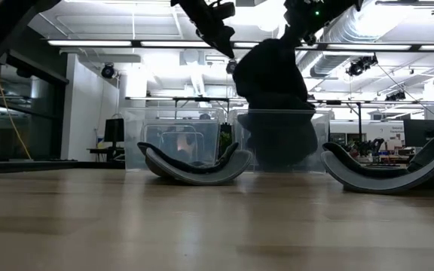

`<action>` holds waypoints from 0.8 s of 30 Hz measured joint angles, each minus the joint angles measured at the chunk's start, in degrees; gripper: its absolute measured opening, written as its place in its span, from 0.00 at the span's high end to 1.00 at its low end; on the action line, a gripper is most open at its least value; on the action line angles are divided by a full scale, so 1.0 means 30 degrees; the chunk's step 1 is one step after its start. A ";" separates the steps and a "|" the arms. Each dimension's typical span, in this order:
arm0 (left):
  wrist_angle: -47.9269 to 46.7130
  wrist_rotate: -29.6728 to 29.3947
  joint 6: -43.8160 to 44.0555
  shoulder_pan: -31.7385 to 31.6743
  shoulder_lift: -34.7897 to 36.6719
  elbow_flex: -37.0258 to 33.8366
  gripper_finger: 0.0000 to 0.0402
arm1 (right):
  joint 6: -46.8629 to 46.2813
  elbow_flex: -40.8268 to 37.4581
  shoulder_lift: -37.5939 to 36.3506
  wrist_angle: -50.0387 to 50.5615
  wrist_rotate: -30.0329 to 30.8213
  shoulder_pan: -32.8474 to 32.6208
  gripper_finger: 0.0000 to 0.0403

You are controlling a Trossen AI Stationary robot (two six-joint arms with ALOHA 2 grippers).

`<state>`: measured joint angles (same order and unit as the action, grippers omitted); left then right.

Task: Pick & Place hat
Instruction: Put the blue cap into the right transparent bin

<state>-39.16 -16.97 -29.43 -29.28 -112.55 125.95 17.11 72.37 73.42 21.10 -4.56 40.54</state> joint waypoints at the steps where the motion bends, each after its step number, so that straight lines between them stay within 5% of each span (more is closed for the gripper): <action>1: 0.0004 -0.0005 0.0000 0.0019 0.0000 0.0000 0.46 | -0.0162 -0.0027 0.0029 0.0158 -0.0139 0.0099 0.99; 24: -0.0023 0.0013 0.0066 0.0059 0.0000 0.0000 0.46 | -0.0895 -0.0041 0.1542 0.0152 0.1680 0.2287 0.99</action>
<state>-39.23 -16.93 -29.23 -29.10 -112.55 125.95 14.43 72.25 78.04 21.56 0.48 47.40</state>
